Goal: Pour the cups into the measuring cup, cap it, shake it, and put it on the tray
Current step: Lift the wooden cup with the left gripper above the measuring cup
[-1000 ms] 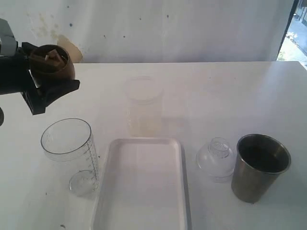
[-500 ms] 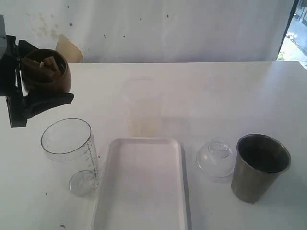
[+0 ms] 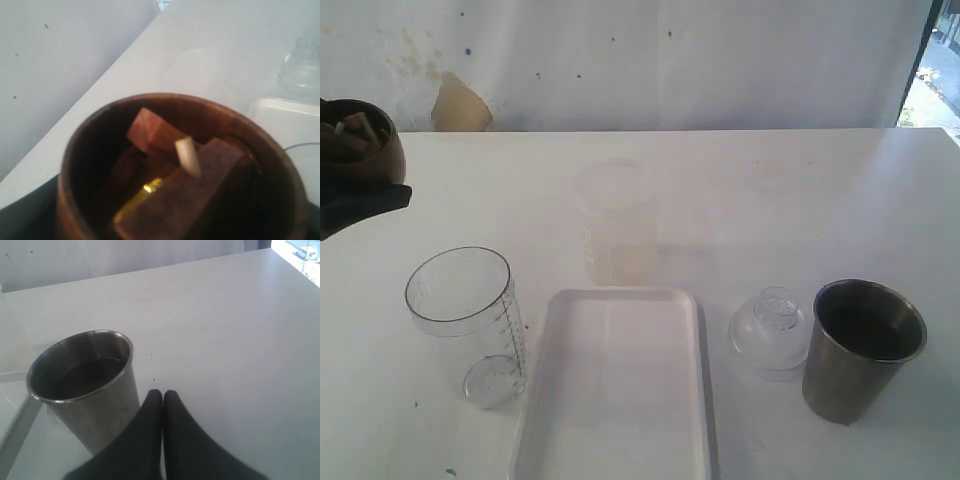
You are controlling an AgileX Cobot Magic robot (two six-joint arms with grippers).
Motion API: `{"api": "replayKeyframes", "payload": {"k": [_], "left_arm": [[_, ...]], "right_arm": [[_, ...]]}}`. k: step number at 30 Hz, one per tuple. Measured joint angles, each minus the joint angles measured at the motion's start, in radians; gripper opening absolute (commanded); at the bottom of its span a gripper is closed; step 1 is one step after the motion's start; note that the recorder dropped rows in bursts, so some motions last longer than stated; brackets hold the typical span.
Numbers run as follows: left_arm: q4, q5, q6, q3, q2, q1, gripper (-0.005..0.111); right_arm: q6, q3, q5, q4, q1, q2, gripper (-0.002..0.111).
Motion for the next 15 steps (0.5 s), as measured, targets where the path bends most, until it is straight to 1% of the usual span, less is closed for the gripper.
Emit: {"api": "replayKeyframes", "payload": {"k": [5, 9, 12, 15], "left_arm": [[-0.008, -0.017, 0.026, -0.002, 0.0, 0.007, 0.0], [-0.028, -0.006, 0.043, 0.004, 0.0, 0.0, 0.0], [-0.08, 0.025, 0.08, 0.028, 0.0, -0.033, 0.0], [-0.105, 0.043, 0.17, 0.05, 0.0, -0.071, 0.0]], "right_arm": [[0.0, 0.0, 0.0, 0.0, 0.0, 0.0, 0.0], [0.0, 0.0, 0.0, 0.0, 0.0, 0.0, 0.0], [0.0, 0.0, 0.0, 0.0, 0.0, 0.0, 0.0], [0.0, 0.0, 0.0, 0.0, 0.0, 0.0, 0.0]]}}
